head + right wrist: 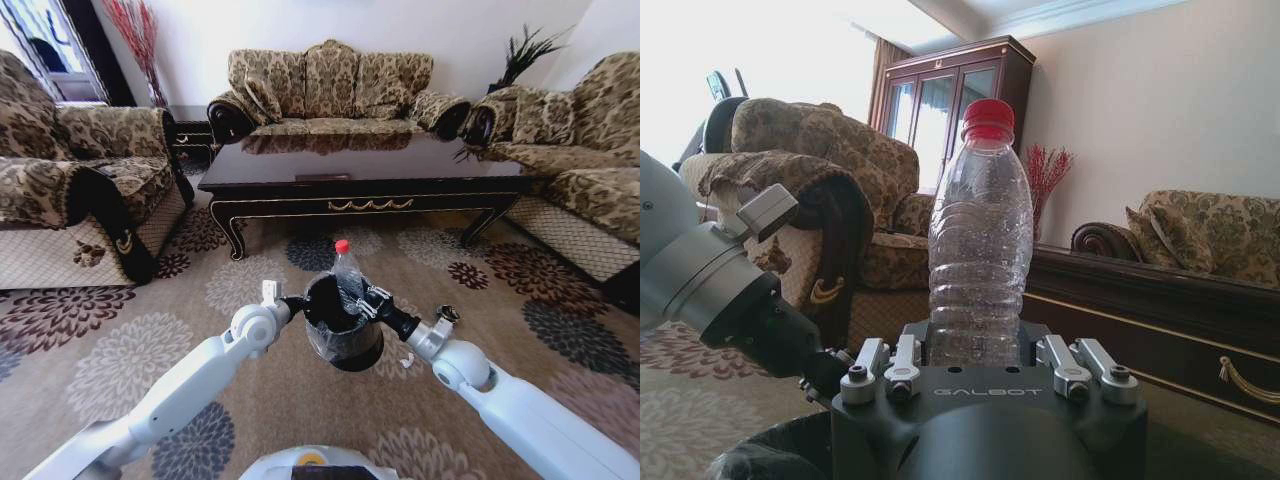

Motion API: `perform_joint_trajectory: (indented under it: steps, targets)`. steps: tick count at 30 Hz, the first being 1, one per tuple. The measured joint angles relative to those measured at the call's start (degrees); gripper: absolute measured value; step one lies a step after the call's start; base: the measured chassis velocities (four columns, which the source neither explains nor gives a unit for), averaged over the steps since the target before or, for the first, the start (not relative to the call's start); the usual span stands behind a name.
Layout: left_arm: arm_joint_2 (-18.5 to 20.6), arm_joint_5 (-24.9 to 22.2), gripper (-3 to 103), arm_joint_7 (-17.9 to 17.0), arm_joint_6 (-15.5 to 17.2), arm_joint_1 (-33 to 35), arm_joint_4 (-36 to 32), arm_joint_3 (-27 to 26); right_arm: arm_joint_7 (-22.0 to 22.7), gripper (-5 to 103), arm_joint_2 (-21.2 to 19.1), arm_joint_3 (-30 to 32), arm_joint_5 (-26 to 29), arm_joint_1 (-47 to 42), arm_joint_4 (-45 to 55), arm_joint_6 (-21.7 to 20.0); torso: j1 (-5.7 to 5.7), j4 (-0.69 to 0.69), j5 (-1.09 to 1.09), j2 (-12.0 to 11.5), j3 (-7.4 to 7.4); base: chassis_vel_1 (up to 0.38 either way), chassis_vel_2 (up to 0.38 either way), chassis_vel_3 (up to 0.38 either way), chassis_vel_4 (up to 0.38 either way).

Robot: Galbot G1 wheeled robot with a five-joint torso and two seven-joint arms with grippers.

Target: Move to the front of the table and pick up the trash from the floor, then place it into the trash bin.

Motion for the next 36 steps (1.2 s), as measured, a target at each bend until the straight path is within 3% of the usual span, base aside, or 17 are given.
perform_joint_trajectory:
  steps: [4,6,13,21,30,36]
  targets:
    - [0.06,0.05,3,0.07,0.03,-0.02,-0.12,-0.13,-0.67,63,-0.03,0.37,0.26,-0.62,0.1,0.0,0.0,0.0,0.0,0.0,0.0,0.0,0.0,0.0,0.0]
    - [0.12,0.05,3,0.09,0.04,-0.06,-0.15,-0.16,-0.74,63,-0.02,0.47,0.34,-0.84,0.22,0.0,0.0,0.0,0.0,0.0,0.0,0.0,0.0,0.0,0.0]
    - [0.59,0.32,3,0.22,0.05,0.15,-0.32,-0.63,-1.13,94,-0.06,1.14,0.81,-2.62,1.65,0.0,0.0,0.0,0.0,0.0,0.0,0.0,0.0,0.0,0.0]
    - [0.93,1.18,3,0.44,0.05,1.7,-0.46,-2.27,-1.01,100,-0.47,2.6,3.28,-2.22,3.19,-0.01,0.0,-0.01,0.0,0.0,0.0,0.0,0.0,0.0,0.0]
    - [3.14,2.3,3,0.46,0.21,8.45,-3.05,-9.52,1.82,100,-1.01,4.95,11.09,2.52,2.65,-0.67,0.0,0.0,0.0,0.0,0.0,0.0,0.0,0.0,0.0]
    - [4.93,3.67,3,0.49,0.24,10.99,-3.94,-11.89,4.01,100,-0.17,5.18,12.05,4.76,1.03,-1.68,0.0,0.01,0.0,0.0,0.0,0.0,0.0,0.0,0.0]
